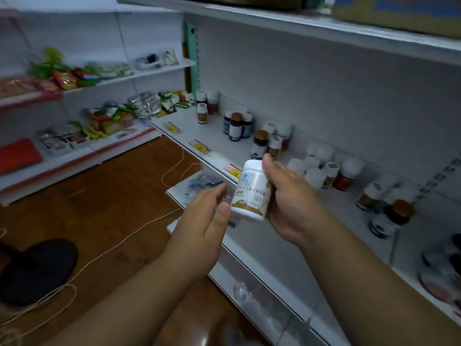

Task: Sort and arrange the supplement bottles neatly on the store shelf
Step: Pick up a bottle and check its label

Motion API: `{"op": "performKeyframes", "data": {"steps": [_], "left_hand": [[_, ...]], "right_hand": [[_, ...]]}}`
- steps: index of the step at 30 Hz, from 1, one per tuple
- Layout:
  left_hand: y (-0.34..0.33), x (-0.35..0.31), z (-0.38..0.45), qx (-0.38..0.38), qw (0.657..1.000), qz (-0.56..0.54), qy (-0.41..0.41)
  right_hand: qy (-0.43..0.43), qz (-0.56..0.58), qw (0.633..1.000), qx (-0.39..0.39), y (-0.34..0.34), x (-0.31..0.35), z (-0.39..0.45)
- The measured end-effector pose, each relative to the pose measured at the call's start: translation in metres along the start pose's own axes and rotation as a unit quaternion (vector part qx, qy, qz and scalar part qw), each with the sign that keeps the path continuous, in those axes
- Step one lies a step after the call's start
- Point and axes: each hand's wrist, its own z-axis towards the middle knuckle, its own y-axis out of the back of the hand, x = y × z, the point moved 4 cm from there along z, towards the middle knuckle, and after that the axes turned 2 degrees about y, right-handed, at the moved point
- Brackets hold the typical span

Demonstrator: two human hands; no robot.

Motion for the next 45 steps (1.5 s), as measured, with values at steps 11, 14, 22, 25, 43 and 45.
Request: {"op": "performKeyframes", "data": {"steps": [11, 14, 22, 25, 43, 45], "left_hand": [[0.094, 0.094, 0.163, -0.072, 0.992, 0.096, 0.048], [0.11, 0.126, 0.2, -0.069, 0.992, 0.087, 0.061], [0.149, 0.228, 0.332, 0.04, 0.998, 0.045, 0.005], [0.163, 0.263, 0.385, 0.098, 0.991, 0.088, -0.028], [0.154, 0.336, 0.474, 0.224, 0.916, 0.218, -0.25], [0.157, 0.337, 0.48, 0.21, 0.928, 0.2, -0.234]], "right_hand": [[0.025, -0.167, 0.981, 0.095, -0.104, -0.01, 0.213], [0.056, -0.215, 0.972, 0.08, -0.121, -0.014, 0.261], [0.137, -0.37, 0.918, 0.033, -0.163, -0.048, 0.382], [0.132, -0.407, 0.904, -0.013, -0.174, -0.056, 0.422], [0.041, -0.636, 0.765, -0.092, -0.183, -0.089, 0.538], [0.05, -0.634, 0.767, -0.089, -0.181, -0.089, 0.538]]}}
